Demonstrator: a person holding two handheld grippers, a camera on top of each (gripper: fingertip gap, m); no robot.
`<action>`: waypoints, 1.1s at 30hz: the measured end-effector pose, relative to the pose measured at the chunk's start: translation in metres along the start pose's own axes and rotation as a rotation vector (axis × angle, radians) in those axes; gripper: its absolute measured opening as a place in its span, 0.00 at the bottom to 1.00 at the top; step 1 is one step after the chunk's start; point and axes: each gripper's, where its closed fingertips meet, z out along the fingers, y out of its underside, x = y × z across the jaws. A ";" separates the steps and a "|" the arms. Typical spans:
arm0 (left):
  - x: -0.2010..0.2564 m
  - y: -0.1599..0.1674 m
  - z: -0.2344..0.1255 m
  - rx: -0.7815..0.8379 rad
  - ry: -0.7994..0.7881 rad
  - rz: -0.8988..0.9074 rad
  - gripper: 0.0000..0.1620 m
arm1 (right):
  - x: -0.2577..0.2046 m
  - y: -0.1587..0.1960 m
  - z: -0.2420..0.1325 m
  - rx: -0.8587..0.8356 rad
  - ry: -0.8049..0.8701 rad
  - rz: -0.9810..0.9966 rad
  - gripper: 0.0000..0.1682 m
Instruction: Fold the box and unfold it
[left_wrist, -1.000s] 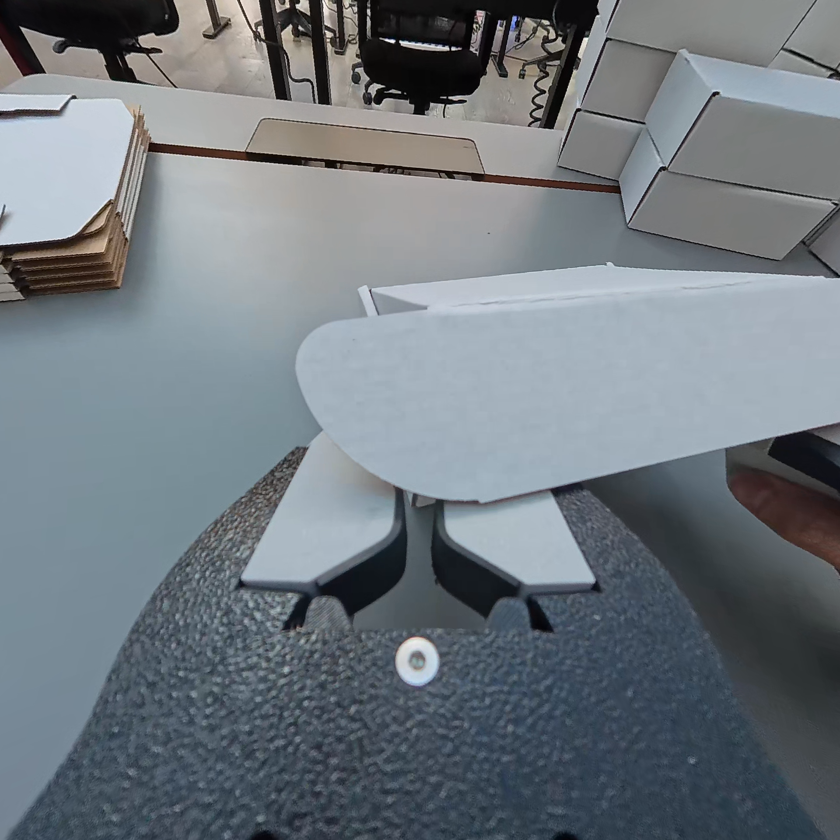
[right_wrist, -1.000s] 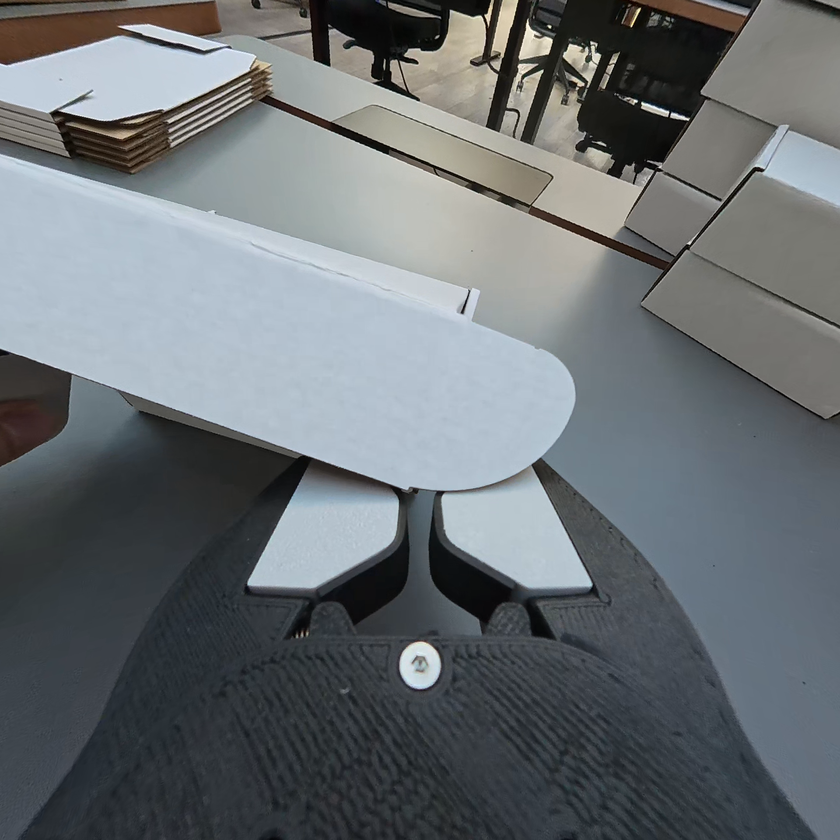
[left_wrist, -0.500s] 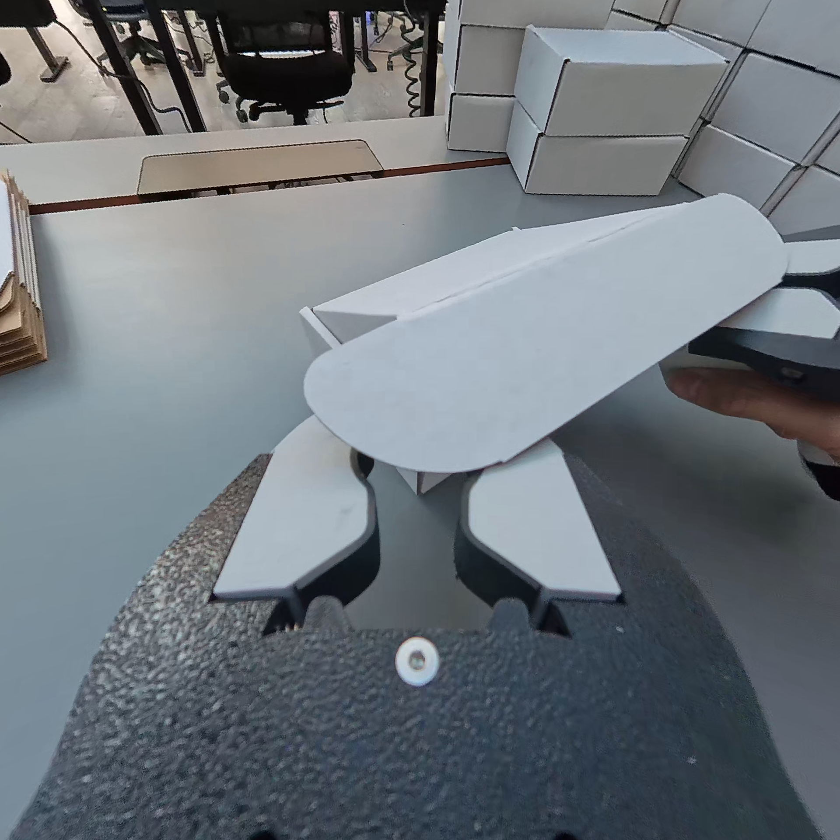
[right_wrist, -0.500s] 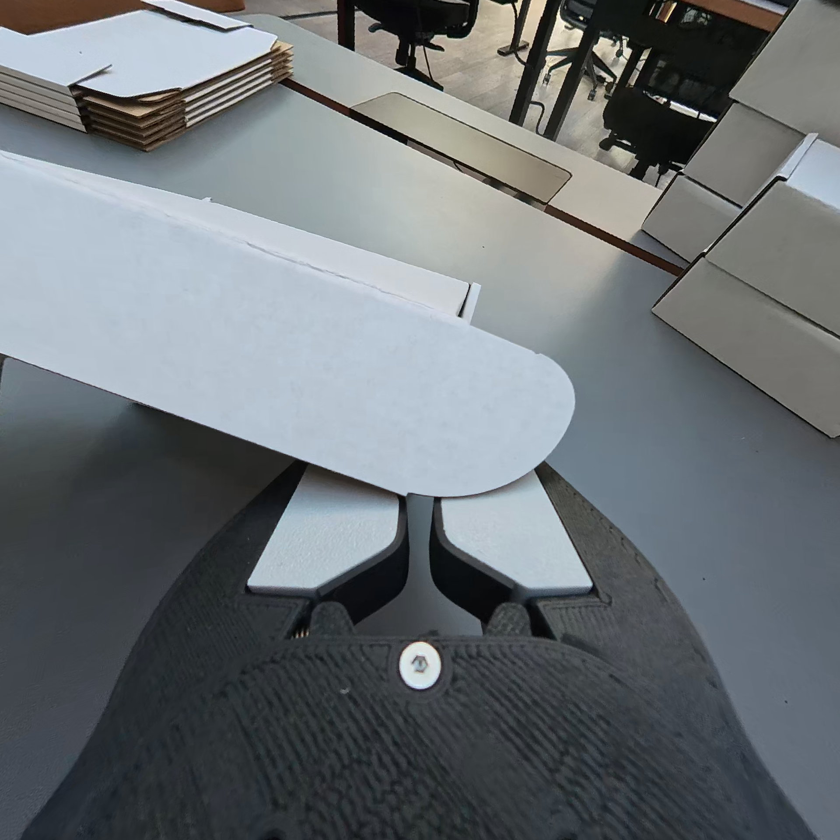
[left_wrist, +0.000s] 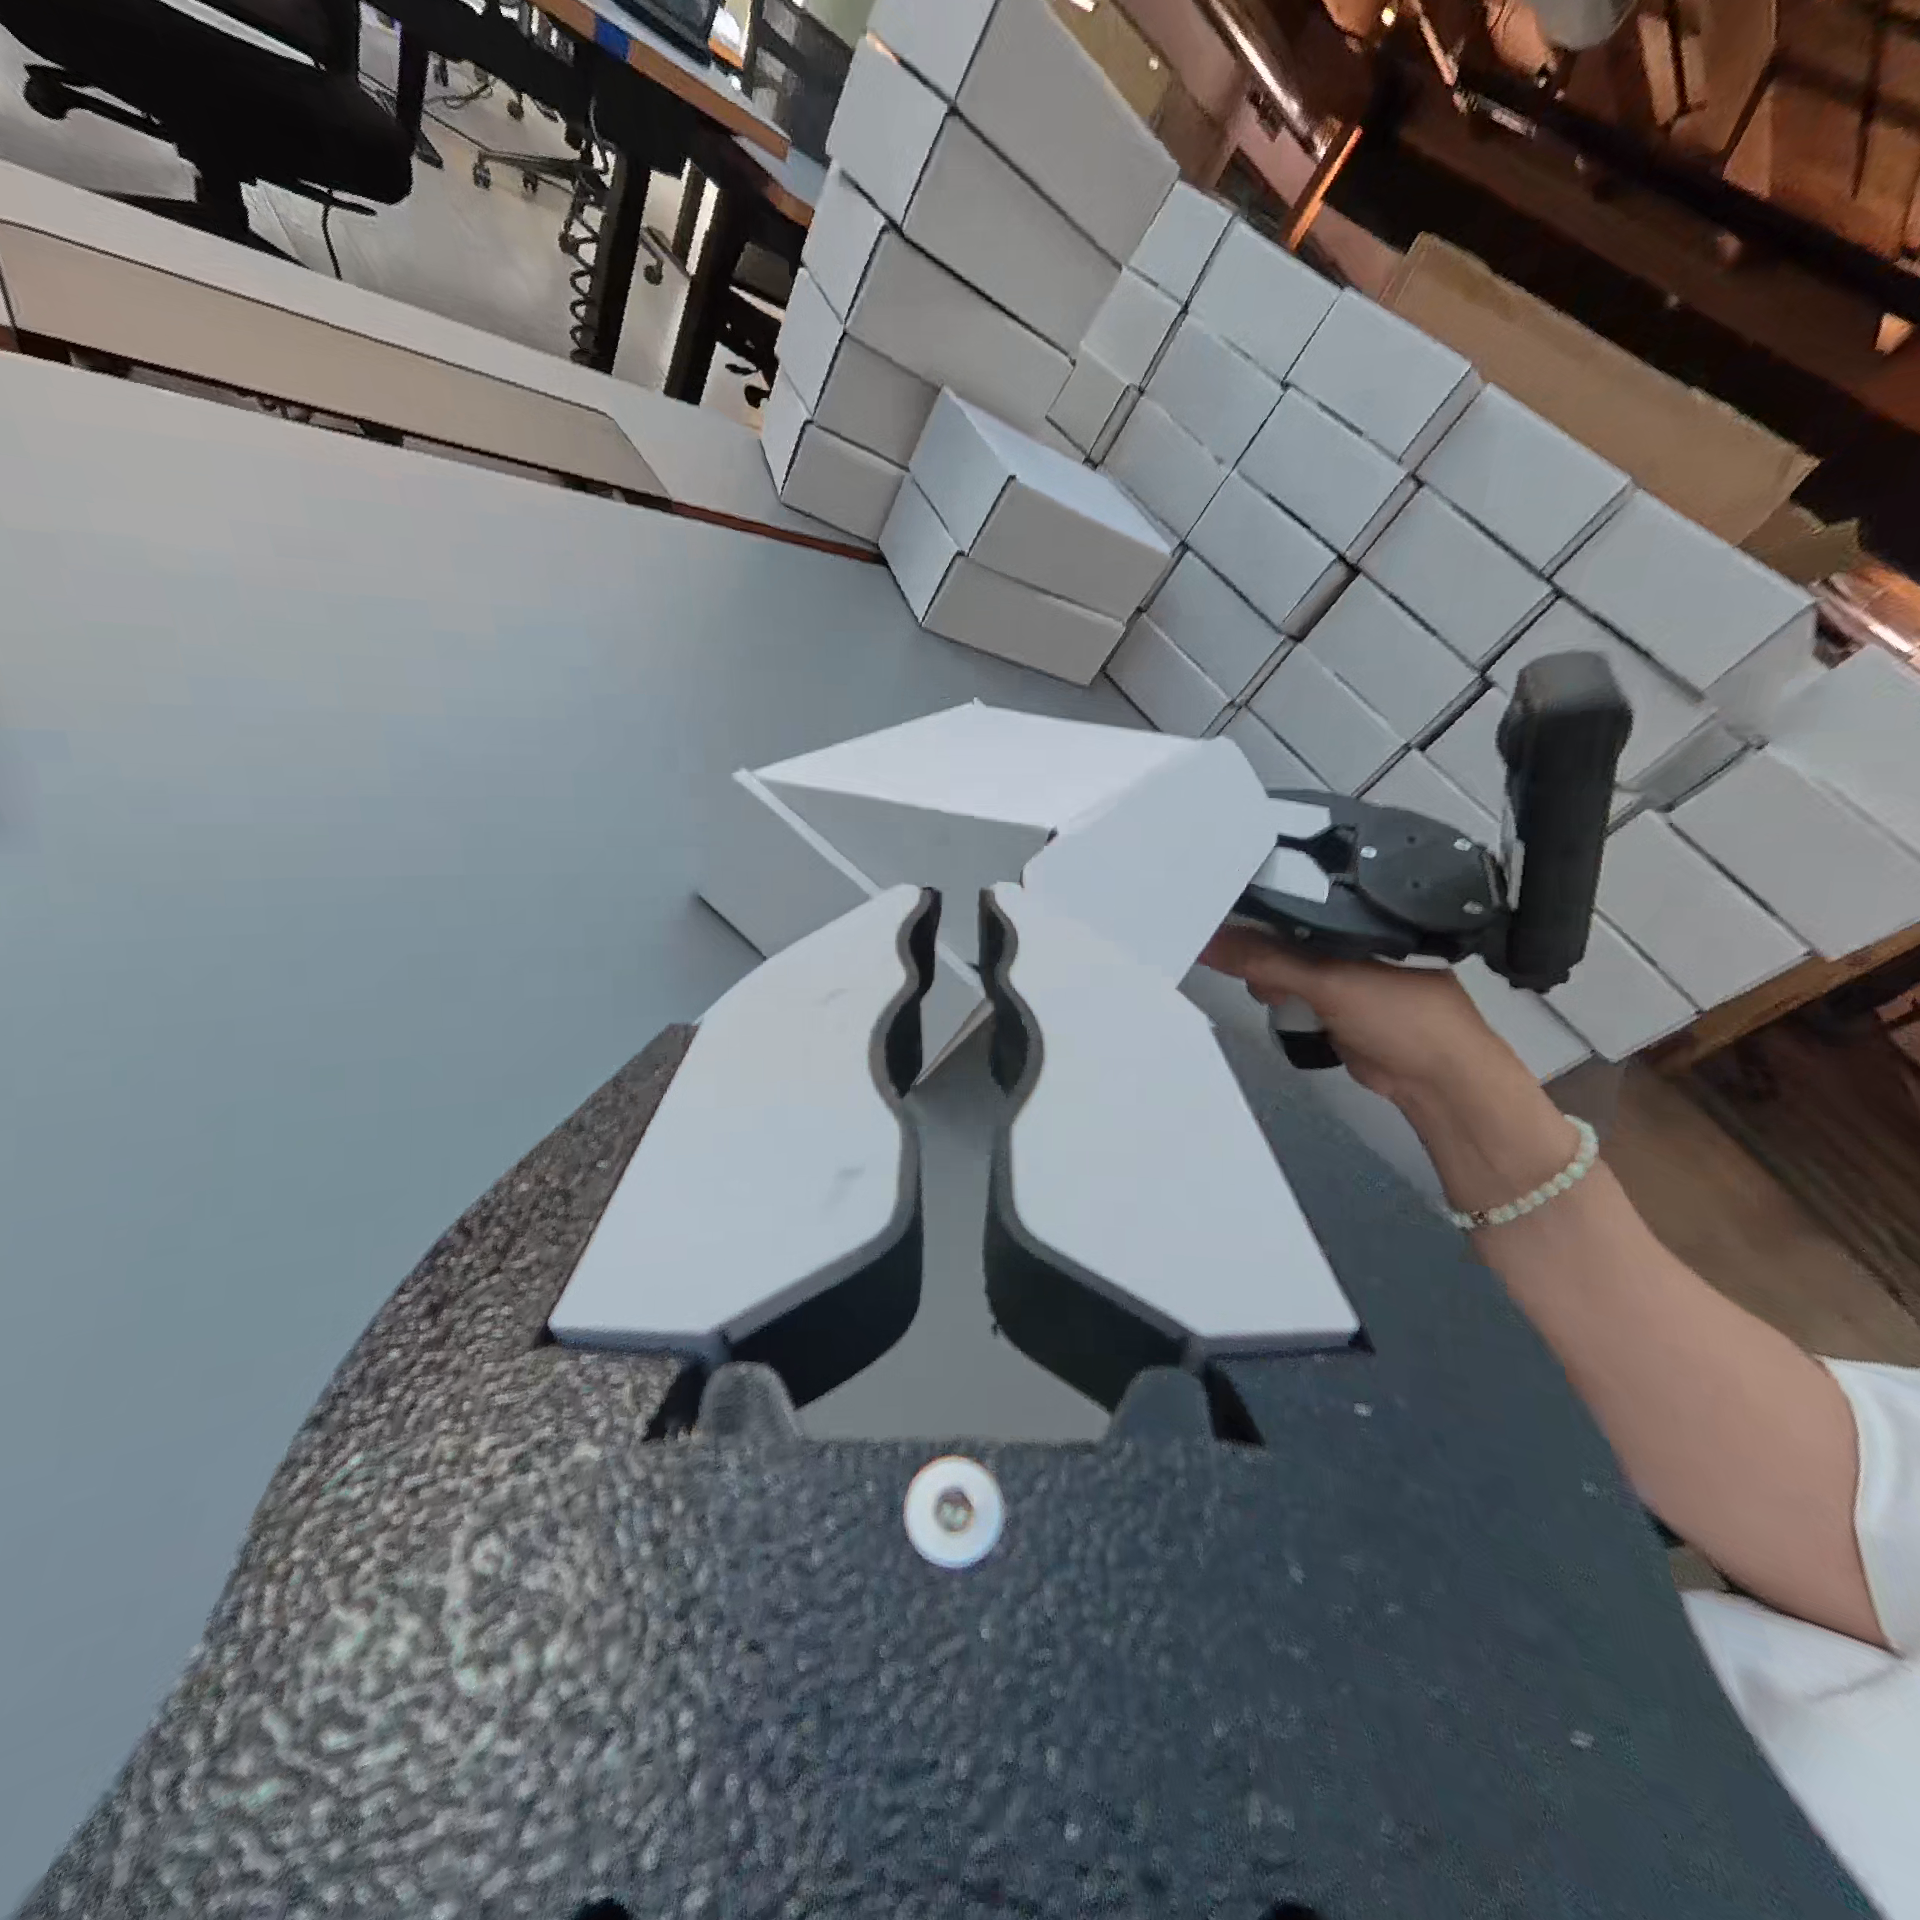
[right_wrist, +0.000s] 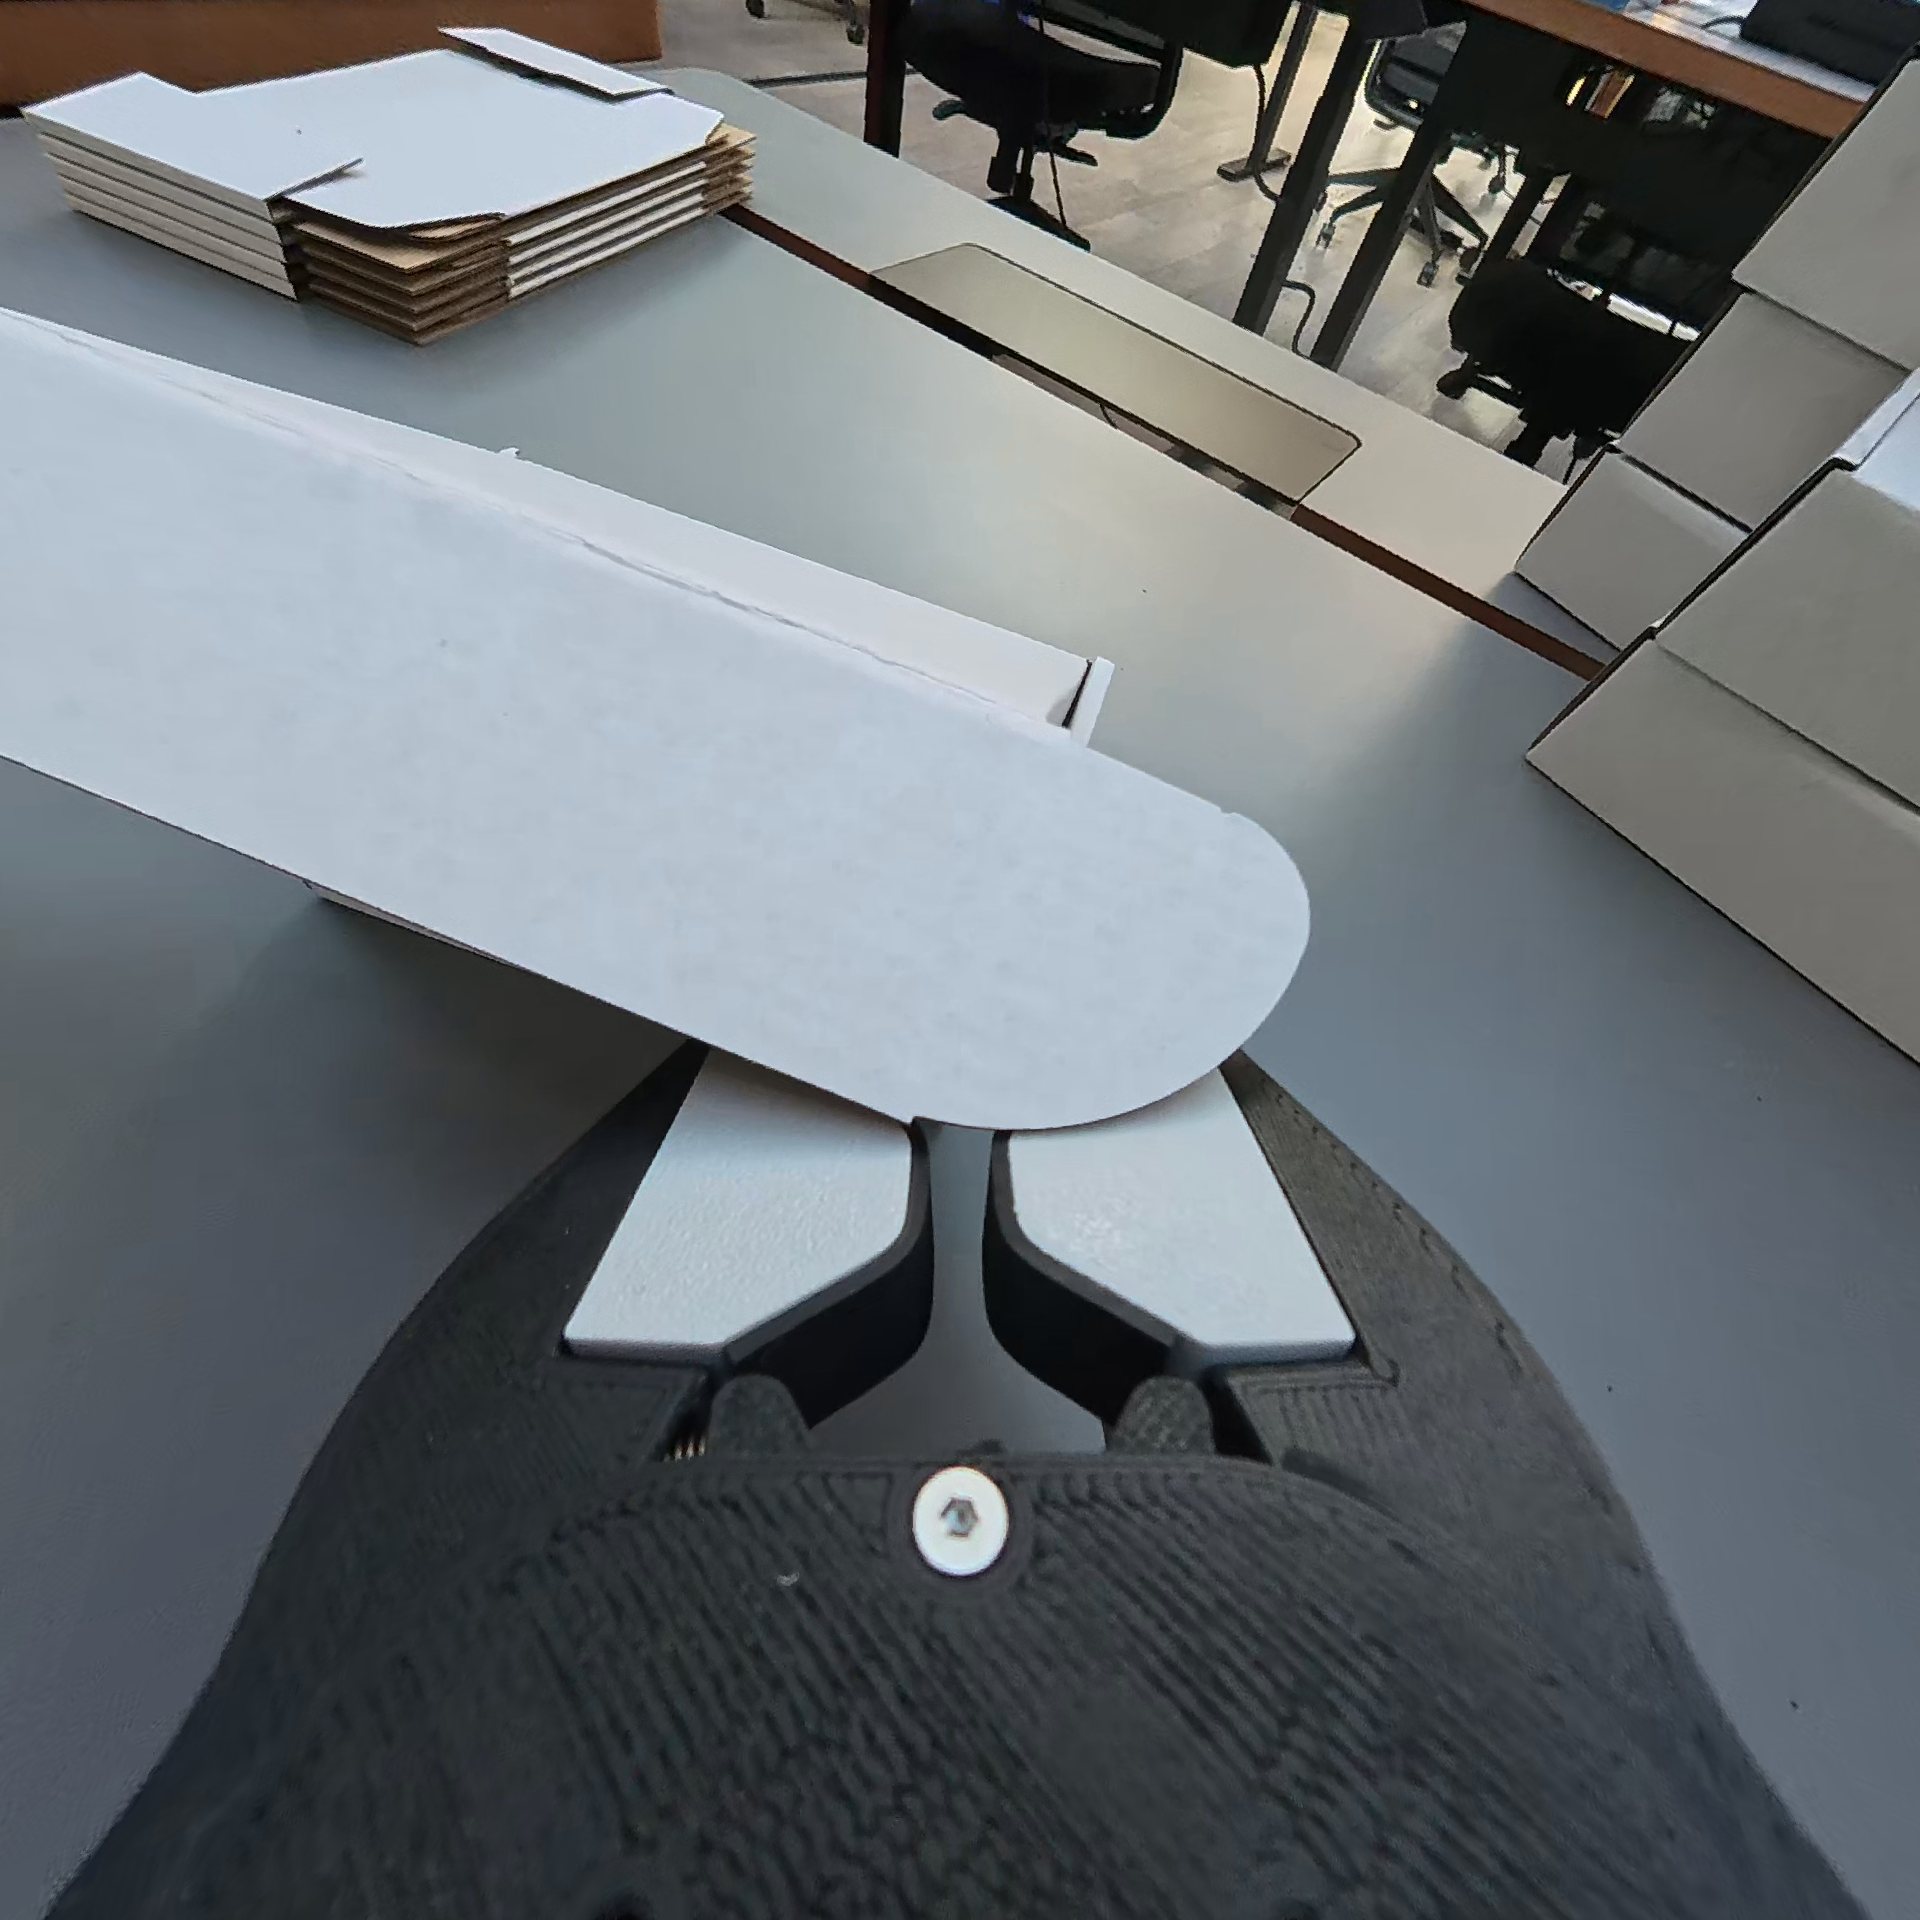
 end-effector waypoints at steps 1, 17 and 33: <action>0.004 -0.012 0.002 0.012 0.036 -0.018 0.00 | 0.000 0.000 0.000 -0.001 -0.002 -0.006 0.02; -0.016 0.013 0.099 -0.618 0.189 -0.280 0.00 | -0.001 0.000 -0.001 0.027 -0.036 -0.045 0.02; -0.022 0.045 0.104 -0.645 0.018 -0.005 0.00 | 0.004 -0.001 -0.089 0.041 -0.282 0.094 0.00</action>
